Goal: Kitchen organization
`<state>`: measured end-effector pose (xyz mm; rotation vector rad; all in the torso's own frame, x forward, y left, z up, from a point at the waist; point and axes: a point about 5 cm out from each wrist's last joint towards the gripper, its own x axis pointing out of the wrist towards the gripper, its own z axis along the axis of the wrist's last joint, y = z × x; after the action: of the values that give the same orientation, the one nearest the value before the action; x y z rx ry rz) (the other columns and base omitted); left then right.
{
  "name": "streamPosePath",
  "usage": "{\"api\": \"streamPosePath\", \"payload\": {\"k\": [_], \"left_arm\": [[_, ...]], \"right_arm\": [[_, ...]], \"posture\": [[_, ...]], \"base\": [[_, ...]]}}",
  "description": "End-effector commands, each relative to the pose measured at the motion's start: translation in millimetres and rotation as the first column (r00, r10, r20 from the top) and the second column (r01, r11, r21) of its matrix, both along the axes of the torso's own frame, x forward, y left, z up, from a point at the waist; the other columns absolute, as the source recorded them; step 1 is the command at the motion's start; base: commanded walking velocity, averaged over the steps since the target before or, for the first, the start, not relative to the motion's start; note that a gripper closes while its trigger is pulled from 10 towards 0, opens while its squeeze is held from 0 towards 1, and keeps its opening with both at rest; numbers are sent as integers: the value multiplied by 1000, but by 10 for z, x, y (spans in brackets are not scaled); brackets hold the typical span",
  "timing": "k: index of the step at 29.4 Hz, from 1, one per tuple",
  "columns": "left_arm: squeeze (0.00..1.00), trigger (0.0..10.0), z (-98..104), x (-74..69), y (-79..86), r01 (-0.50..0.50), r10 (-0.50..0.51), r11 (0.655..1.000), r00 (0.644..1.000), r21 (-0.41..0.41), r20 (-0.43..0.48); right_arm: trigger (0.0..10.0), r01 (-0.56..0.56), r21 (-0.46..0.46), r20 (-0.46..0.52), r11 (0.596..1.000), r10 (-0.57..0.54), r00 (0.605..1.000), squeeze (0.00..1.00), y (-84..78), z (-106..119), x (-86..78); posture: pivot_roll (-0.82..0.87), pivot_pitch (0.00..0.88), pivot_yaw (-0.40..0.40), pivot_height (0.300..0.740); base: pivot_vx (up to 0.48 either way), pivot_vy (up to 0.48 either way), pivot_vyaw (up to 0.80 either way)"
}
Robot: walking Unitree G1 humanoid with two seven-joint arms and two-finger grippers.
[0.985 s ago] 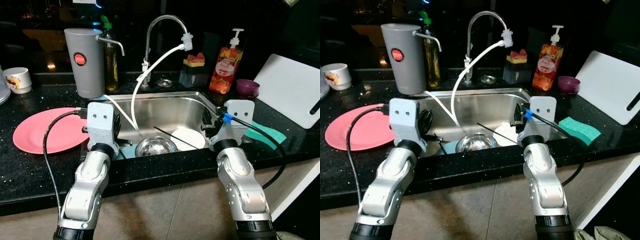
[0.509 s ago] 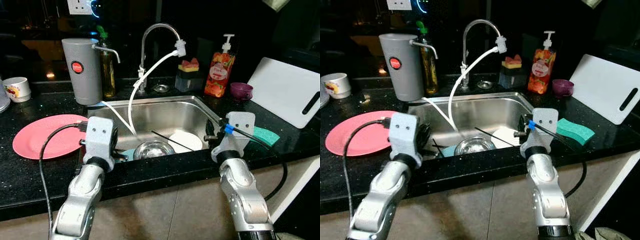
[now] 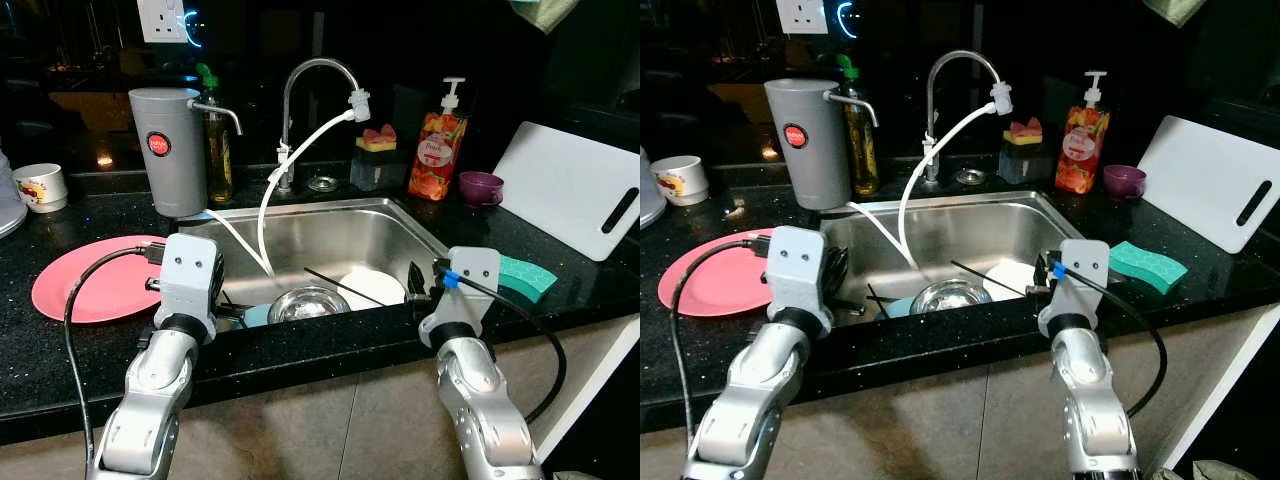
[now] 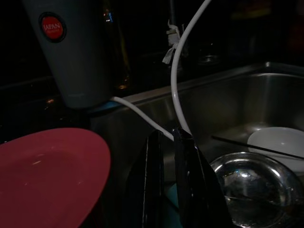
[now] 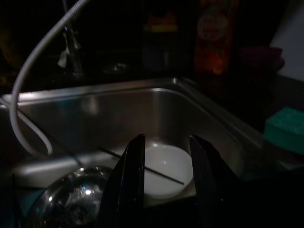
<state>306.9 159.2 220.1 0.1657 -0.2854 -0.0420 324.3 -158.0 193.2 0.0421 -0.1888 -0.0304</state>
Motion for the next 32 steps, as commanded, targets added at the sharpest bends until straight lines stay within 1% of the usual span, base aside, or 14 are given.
{"api": "streamPosePath", "payload": {"k": [1,4,9,10,11,15,16,17,18,19,23,30,31,32], "left_arm": [[0,10000,-82,3,60,-35,36,999,999,36,-28],[0,10000,-100,14,76,-46,49,996,998,72,-36],[0,10000,-68,44,204,-88,106,955,993,285,-48],[0,10000,38,41,311,-99,123,914,992,395,-36],[0,10000,38,41,311,-99,123,914,992,395,-36],[12,10000,184,41,484,-50,133,772,988,634,-84],[12,10000,184,41,484,-50,133,772,988,634,-84],[392,10000,236,38,518,-25,124,748,987,663,-102],[392,10000,236,38,518,-25,124,748,987,663,-102],[1000,10000,267,29,542,6,111,735,985,678,-129],[1000,10000,337,-86,541,165,28,660,970,733,-243],[1000,10000,427,-184,619,241,56,526,947,815,-316],[0,10000,412,-191,636,256,63,529,939,809,-338],[0,10000,387,-194,661,266,77,533,930,803,-360]], "right_arm": [[10000,11,3,-8,1000,-11,1000,0,-7,-30,-10],[10000,14,3,-8,1000,-14,1000,0,-15,-24,-9],[10000,22,0,2,1000,-22,1000,0,-54,18,3],[10000,28,1,17,1000,-28,999,0,-72,59,11],[10000,28,1,17,1000,-28,999,0,-72,59,11],[10000,28,7,42,1000,-28,999,0,-68,138,42],[10000,28,7,42,1000,-28,999,0,-68,138,42],[10000,24,8,48,1000,-25,999,0,-53,157,49],[10000,24,8,48,1000,-25,999,0,-53,157,49],[10000,21,8,54,1000,-21,998,0,-38,171,52],[10000,18,4,69,1000,-18,997,0,-38,211,45],[10000,15,1,82,1000,-15,996,0,-39,262,69],[10000,12,1,82,1000,-12,997,0,-32,264,71],[10000,8,0,81,1000,-8,997,0,-21,263,74]], "posture": [[106,43,-36,740],[107,47,-40,740],[116,54,-37,740],[131,58,-35,740],[131,58,-35,740],[137,70,-33,740],[137,70,-33,740],[134,69,-33,740],[134,69,-33,740],[135,66,-32,740],[139,64,-32,740],[151,63,-48,740],[158,63,-52,740],[161,62,-51,740]], "base": [[0,0,0],[0,0,0],[0,0,0],[0,0,0],[0,0,0],[0,0,0],[0,0,0],[0,0,0],[0,0,0],[0,0,0],[0,0,0],[0,0,0],[0,0,0],[0,0,0]]}}
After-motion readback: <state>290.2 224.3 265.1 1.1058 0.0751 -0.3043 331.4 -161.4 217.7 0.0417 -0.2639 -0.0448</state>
